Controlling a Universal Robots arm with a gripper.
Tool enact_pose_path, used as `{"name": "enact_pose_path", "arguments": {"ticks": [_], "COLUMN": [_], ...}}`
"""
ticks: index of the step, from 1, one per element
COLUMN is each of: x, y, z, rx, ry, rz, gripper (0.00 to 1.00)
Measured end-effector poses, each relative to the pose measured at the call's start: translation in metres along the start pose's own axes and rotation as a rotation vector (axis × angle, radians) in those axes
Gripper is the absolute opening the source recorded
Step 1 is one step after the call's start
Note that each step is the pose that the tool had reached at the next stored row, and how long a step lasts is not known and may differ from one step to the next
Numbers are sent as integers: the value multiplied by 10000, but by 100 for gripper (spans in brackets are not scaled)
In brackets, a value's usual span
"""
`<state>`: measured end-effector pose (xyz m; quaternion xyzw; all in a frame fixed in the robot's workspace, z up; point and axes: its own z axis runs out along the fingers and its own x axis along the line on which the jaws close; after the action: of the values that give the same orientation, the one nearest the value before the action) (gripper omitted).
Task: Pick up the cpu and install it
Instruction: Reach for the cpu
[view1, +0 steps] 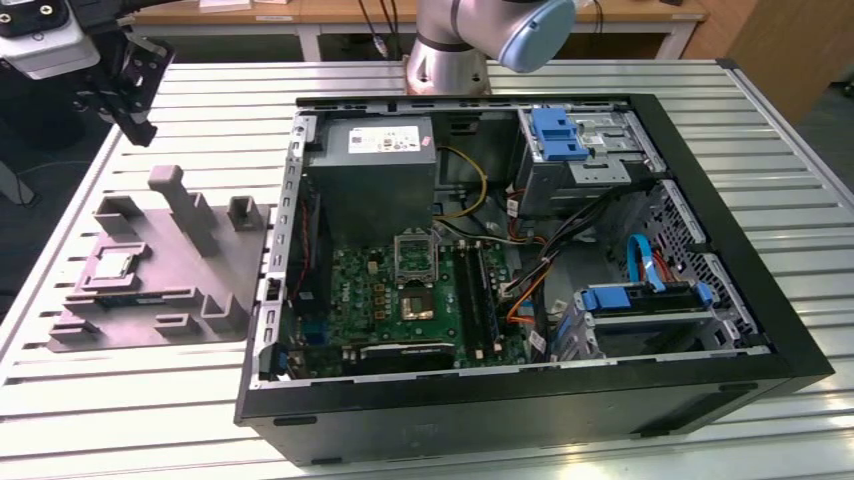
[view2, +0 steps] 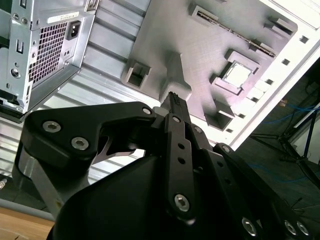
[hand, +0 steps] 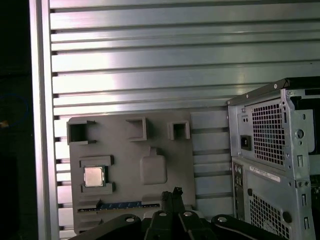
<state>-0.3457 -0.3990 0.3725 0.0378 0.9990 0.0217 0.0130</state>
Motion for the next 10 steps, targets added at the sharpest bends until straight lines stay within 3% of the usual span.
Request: {"name": "enact_pose_path", "arguments": {"ticks": [10], "x": [47], "y": [-4], "z": [1], "rx": [0], "ry": [-1], "rz": [1], "gripper": [11]}}
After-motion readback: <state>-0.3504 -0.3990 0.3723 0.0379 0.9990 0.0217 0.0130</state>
